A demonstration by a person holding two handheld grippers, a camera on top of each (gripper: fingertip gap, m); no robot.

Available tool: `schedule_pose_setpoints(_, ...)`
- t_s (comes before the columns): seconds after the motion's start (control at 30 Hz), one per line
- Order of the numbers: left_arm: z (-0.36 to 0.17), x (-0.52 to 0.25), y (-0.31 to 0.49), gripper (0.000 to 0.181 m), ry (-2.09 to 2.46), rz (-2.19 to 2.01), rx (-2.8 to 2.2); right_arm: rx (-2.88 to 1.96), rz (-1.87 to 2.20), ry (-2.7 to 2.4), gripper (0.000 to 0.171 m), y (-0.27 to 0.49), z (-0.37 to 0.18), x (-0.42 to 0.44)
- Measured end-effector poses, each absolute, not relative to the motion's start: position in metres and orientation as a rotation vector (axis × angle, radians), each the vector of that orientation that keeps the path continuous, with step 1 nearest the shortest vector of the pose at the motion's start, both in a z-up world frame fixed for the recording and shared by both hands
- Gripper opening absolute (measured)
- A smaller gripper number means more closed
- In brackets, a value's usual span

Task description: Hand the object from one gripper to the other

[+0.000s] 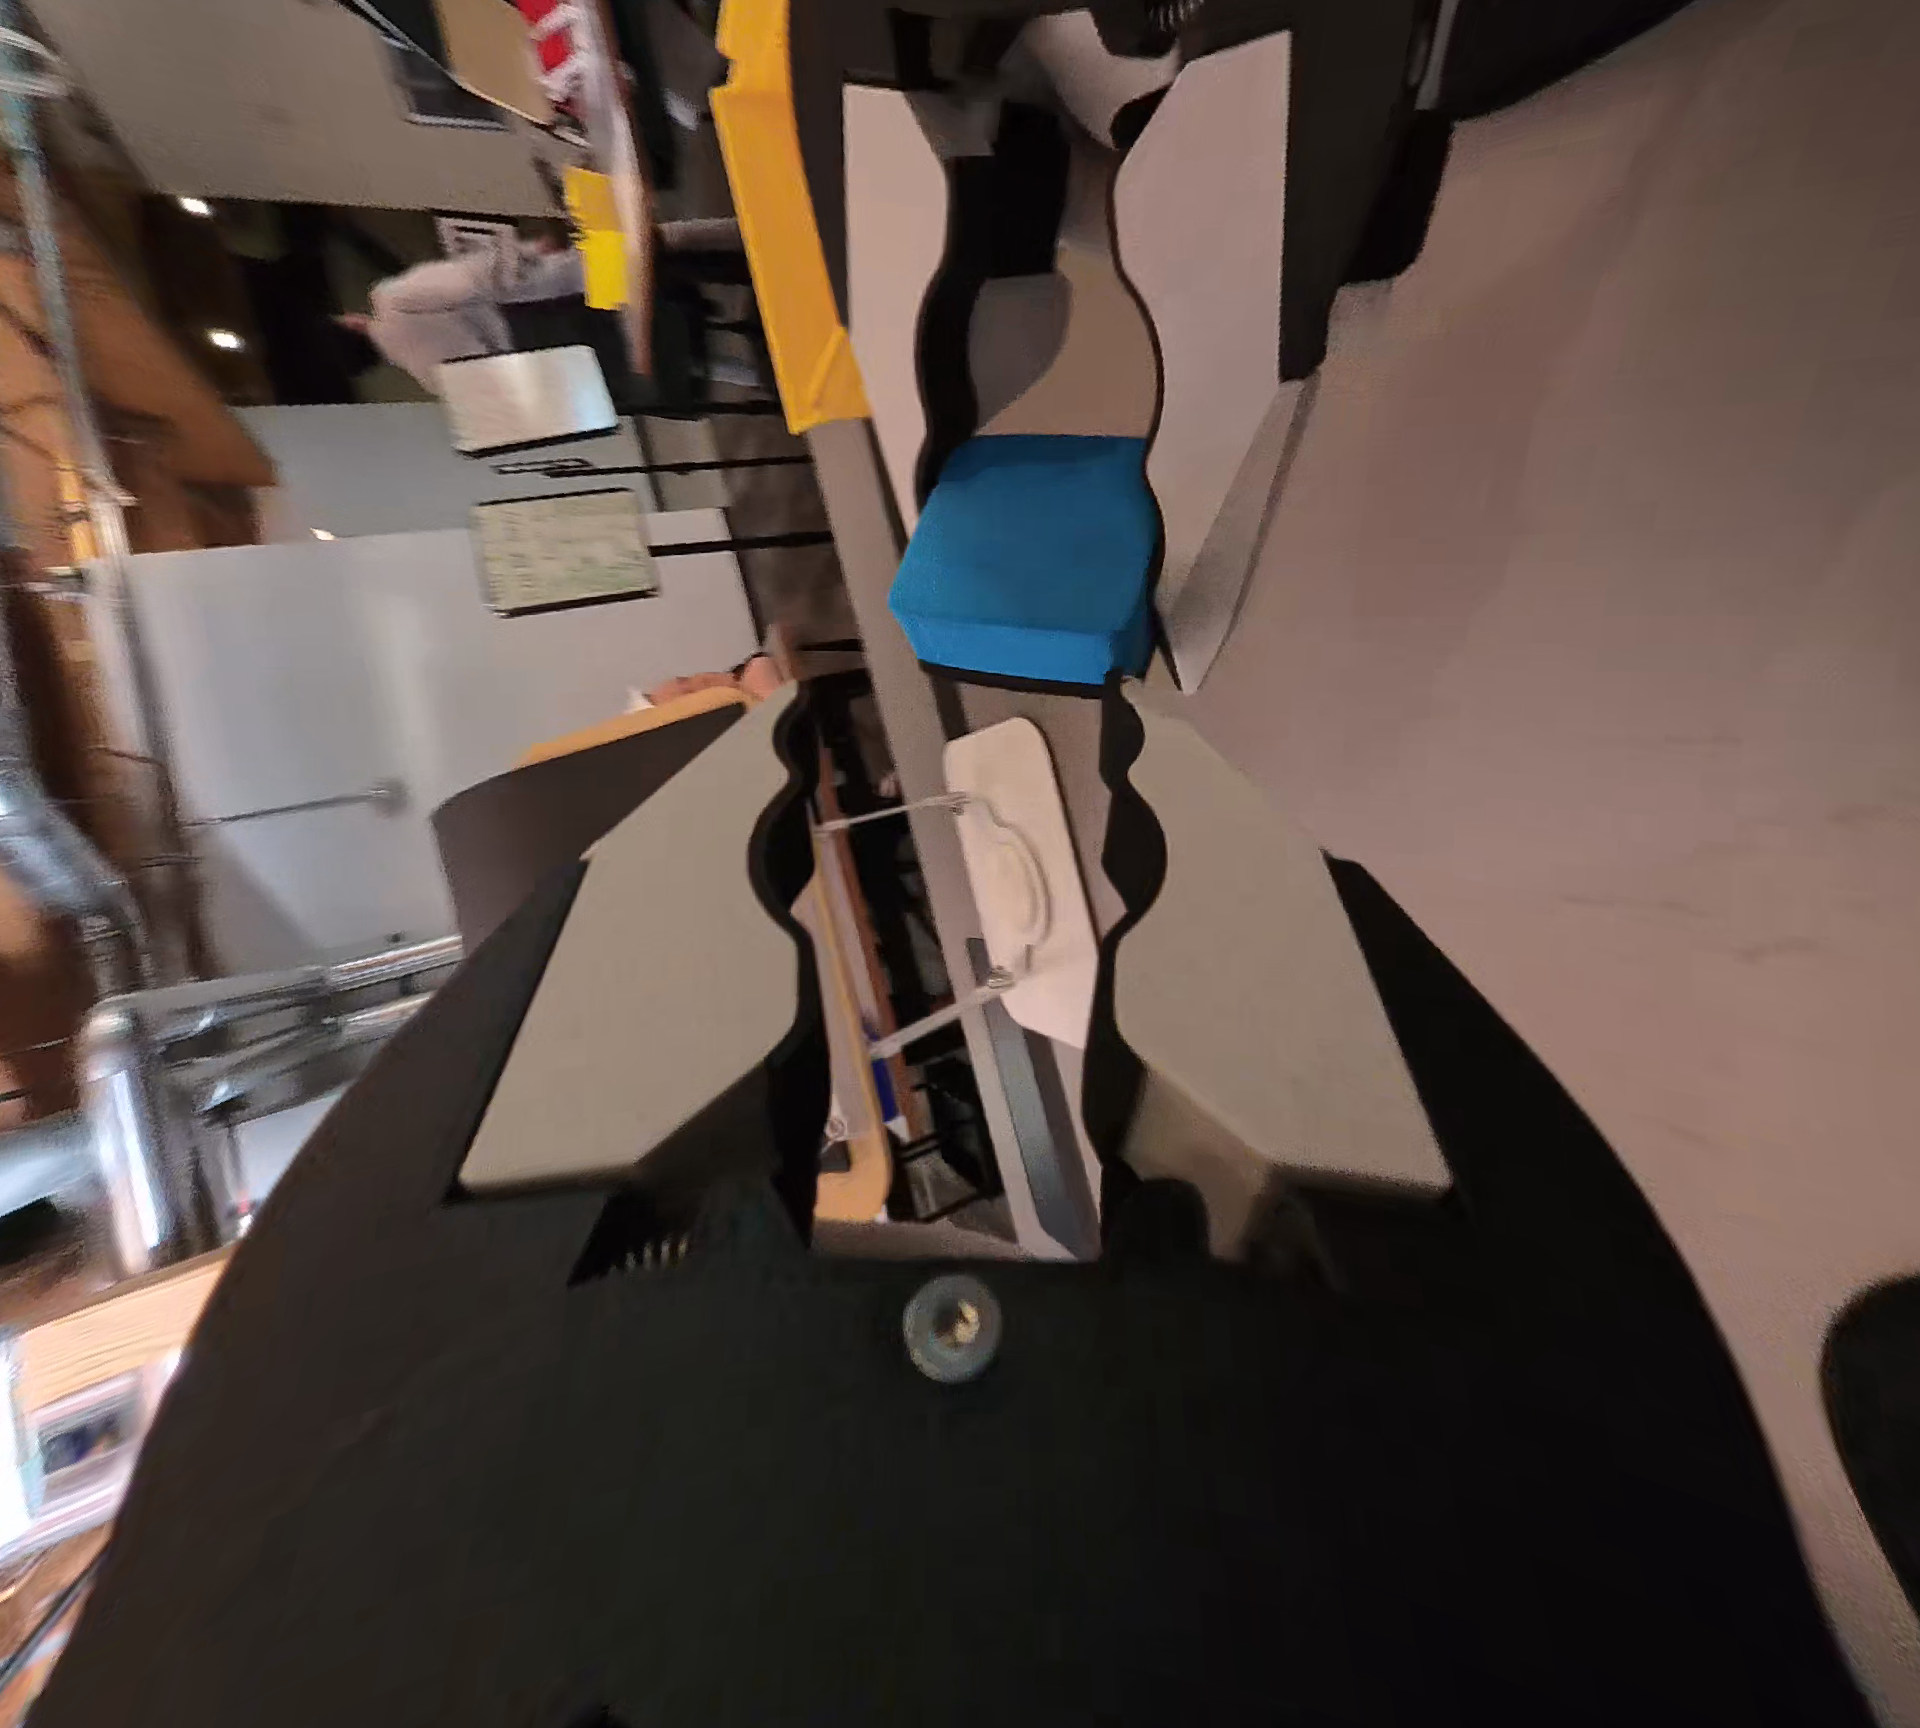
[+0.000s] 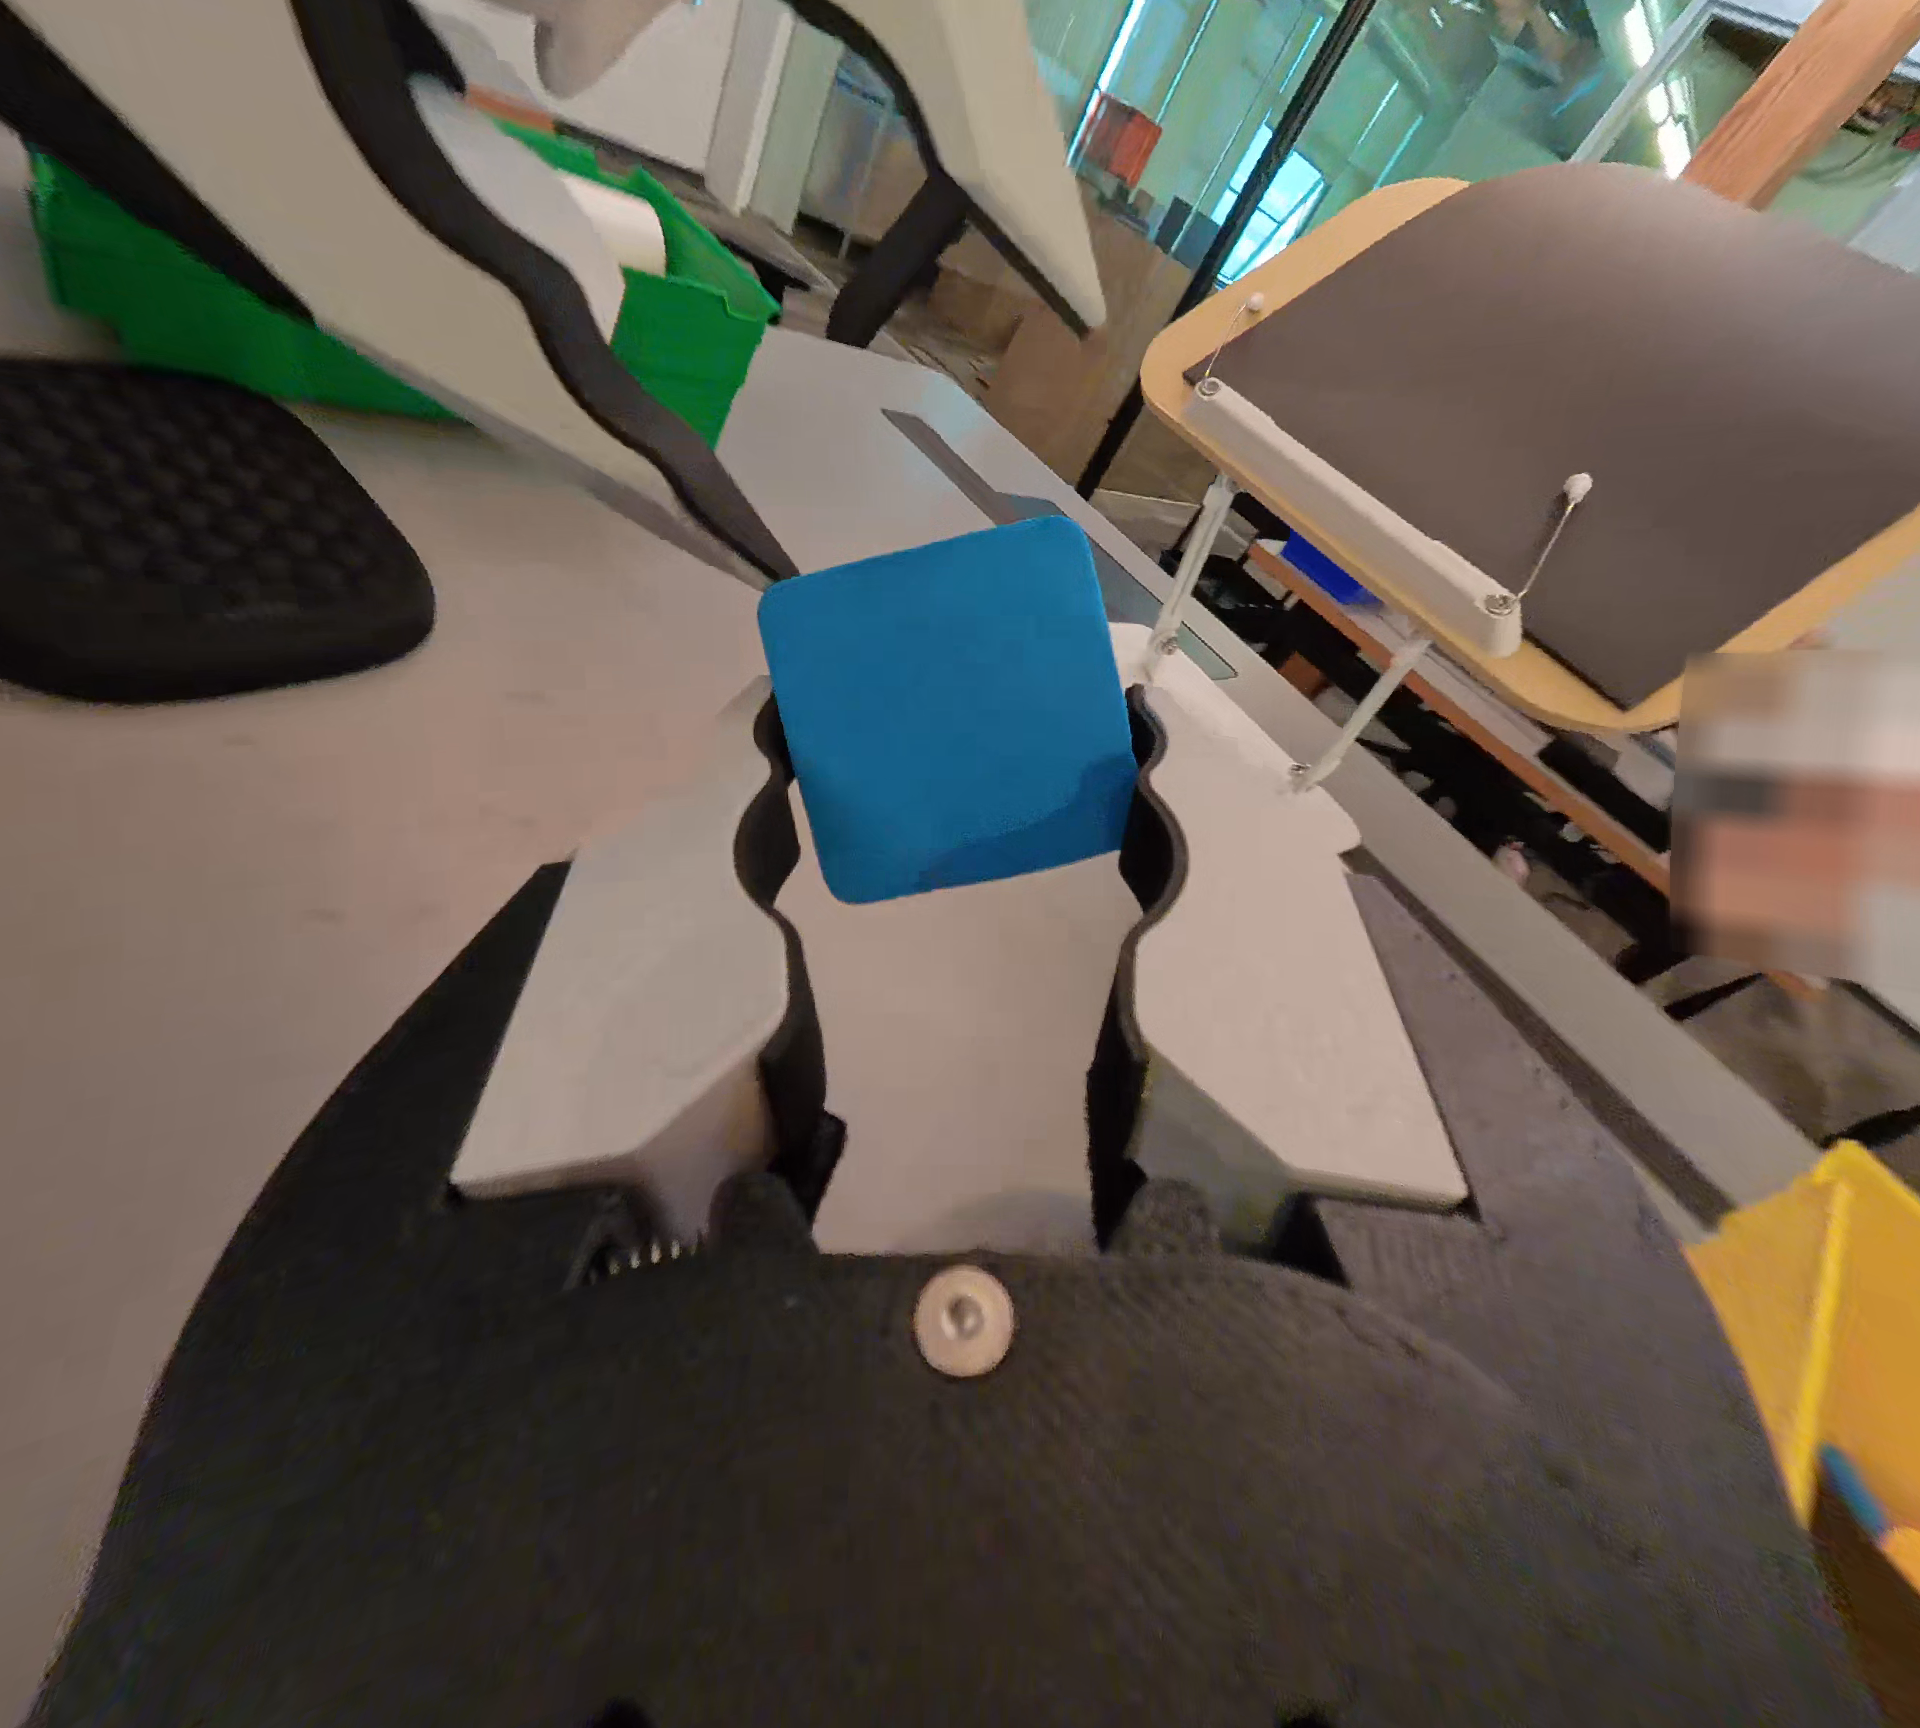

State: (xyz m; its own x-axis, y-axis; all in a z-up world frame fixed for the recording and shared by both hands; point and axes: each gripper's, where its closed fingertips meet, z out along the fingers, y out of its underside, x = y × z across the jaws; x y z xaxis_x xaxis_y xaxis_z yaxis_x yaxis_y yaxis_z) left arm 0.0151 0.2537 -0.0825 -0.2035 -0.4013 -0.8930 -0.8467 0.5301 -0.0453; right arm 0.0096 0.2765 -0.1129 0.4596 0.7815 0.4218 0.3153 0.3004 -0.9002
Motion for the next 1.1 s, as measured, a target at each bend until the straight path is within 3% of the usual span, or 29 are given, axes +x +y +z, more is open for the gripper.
schedule_pose_setpoints(0.23,-0.043,0.016,0.247,0.064,1.551,0.599,-0.832,-1.203,1.015,-0.852,0.061,0.258,-0.073,0.011)
schedule_pose_setpoints(0.3,-0.045,0.015,0.245,0.075,1.532,0.604,-0.795,-1.14,1.202,-0.779,0.061,0.251,-0.059,0.013)
schedule_pose_setpoints(0.5,-0.058,0.027,0.233,0.089,1.528,0.538,-0.734,-1.055,1.549,-0.82,0.06,0.222,-0.053,0.006)
schedule_pose_setpoints(0.77,-0.069,0.042,0.23,0.076,1.55,0.587,-0.655,-1.014,1.733,-0.936,0.059,0.195,-0.059,-0.01)
schedule_pose_setpoints(0.83,-0.068,0.043,0.23,0.057,1.522,0.602,-0.626,-1.01,1.743,-0.952,0.059,0.191,-0.061,-0.013)
schedule_pose_setpoints(1.0,-0.068,0.04,0.232,0.056,1.532,0.614,-0.645,-1.022,1.734,-0.929,0.061,0.194,-0.06,-0.015)
schedule_pose_setpoints(1.1,-0.061,0.034,0.239,0.056,1.512,0.662,-0.693,-1.12,1.579,-0.918,0.076,0.209,-0.068,-0.017)
